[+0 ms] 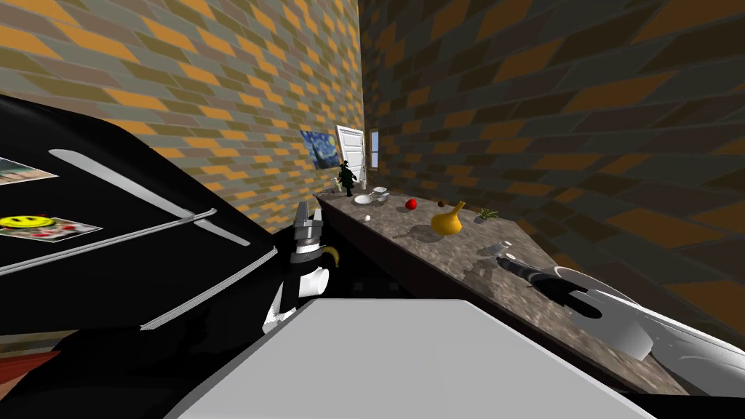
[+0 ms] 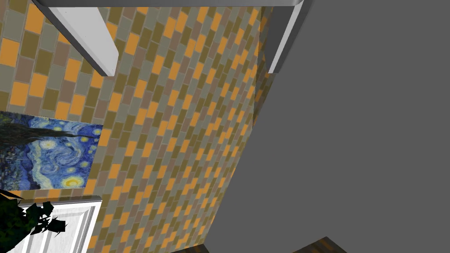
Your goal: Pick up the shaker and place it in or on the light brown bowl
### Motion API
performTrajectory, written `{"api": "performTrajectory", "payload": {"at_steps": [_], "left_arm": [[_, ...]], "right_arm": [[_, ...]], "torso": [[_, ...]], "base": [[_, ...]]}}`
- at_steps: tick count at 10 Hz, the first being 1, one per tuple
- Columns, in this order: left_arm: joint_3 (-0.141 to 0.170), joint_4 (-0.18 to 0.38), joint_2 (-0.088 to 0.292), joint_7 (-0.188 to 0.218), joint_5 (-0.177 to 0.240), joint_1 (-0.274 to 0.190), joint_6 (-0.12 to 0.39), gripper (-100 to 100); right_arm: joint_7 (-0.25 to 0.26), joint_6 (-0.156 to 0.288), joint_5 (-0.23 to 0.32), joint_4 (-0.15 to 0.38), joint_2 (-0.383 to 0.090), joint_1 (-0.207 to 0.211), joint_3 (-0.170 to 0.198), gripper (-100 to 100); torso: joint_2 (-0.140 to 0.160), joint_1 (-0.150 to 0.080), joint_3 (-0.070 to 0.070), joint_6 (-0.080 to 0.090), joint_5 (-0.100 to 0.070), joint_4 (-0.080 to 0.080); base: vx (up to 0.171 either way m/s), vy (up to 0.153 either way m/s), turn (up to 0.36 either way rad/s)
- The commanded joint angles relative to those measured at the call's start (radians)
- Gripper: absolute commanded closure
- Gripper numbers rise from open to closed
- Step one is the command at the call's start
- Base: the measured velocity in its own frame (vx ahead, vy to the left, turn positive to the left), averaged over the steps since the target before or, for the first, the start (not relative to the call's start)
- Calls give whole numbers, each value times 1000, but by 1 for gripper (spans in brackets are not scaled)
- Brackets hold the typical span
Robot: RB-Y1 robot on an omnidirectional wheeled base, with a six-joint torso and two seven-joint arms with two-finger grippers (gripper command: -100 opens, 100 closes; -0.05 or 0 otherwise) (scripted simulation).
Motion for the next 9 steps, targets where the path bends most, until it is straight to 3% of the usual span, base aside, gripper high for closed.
{"api": "performTrajectory", "payload": {"at_steps": [1,2,3,4,5,8,9], "left_arm": [[0,0,0,0,0,0,0,0],[0,0,0,0,0,0,0,0],[0,0,0,0,0,0,0,0],[0,0,0,0,0,0,0,0],[0,0,0,0,0,0,0,0],[0,0,0,0,0,0,0,0],[0,0,0,0,0,0,0,0]], "right_arm": [[9,42,-6,-31,1,5,-1,100],[59,73,-37,-68,20,-50,37,100],[61,120,-37,-96,20,-53,37,100],[61,132,-37,-96,20,-53,37,100],[110,163,-68,-139,38,-100,76,100],[112,222,-68,-161,38,-111,76,100],[162,259,-99,-207,57,-160,115,100]], "torso": [[0,0,0,0,0,0],[-1,0,-1,0,0,0],[-1,0,-1,1,0,0],[-1,-2,-1,1,-1,-1],[-3,-2,-2,1,-1,-1],[-4,-4,-3,1,-3,-2],[-5,-2,-4,1,-3,-3]], "base": [[-33,-58,31],[-47,-83,-187],[-50,-72,-86],[-29,-34,15],[-45,-82,-187],[-27,-43,-23],[-29,-72,-176]]}}
